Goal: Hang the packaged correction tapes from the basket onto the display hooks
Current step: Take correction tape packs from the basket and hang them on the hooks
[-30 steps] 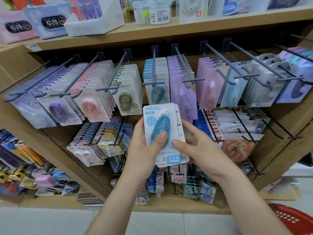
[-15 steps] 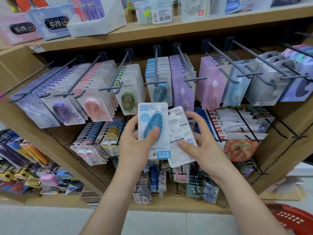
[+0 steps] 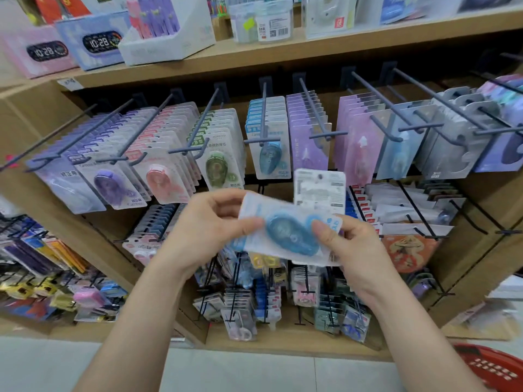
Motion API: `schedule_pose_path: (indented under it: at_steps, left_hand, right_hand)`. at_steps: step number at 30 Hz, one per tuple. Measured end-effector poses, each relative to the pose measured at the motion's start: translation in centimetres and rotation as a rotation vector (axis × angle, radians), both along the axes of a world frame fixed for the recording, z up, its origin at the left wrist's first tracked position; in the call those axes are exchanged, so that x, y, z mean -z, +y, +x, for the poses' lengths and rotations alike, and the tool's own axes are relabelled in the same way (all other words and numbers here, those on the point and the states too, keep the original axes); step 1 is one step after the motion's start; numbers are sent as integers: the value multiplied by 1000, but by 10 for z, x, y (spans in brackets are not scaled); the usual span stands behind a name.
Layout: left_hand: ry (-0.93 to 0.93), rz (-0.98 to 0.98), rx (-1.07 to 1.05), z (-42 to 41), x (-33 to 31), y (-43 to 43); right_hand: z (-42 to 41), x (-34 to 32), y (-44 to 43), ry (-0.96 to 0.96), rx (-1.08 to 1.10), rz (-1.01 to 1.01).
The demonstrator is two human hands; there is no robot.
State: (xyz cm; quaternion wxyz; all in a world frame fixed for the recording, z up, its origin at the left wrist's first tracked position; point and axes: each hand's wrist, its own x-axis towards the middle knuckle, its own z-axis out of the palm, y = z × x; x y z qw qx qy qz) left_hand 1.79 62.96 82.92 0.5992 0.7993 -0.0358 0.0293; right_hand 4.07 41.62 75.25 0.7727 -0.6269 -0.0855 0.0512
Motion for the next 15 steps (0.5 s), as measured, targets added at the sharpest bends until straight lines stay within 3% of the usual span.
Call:
schedule_pose_path:
  at_steps: [3,7,15]
  left_hand:
    - [-103,-55,-151,5,-2,-3]
    - [-244,-32,-212,17,-7,-18]
    - [-354,-103,-369,50,-4,-29]
  right_hand:
    - [-1,5,3,22,57,79]
    - [-2,6,7,-121,-7,-166]
    - [3,3,24,-113,18,-247]
